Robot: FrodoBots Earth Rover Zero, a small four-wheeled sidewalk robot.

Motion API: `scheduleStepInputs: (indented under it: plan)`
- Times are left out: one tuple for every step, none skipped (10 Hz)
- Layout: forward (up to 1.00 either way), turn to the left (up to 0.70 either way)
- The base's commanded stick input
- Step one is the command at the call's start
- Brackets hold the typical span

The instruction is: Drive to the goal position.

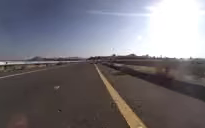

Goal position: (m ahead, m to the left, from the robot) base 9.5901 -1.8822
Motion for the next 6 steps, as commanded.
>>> scheduleStepInputs:
  plan:
    - [0.7, 0.0]
    - [0.7, 0.0]
    - [0.7, 0.0]
    - [0.7, 0.0]
    - [0.7, 0.0]
    - [0.7, 0.0]
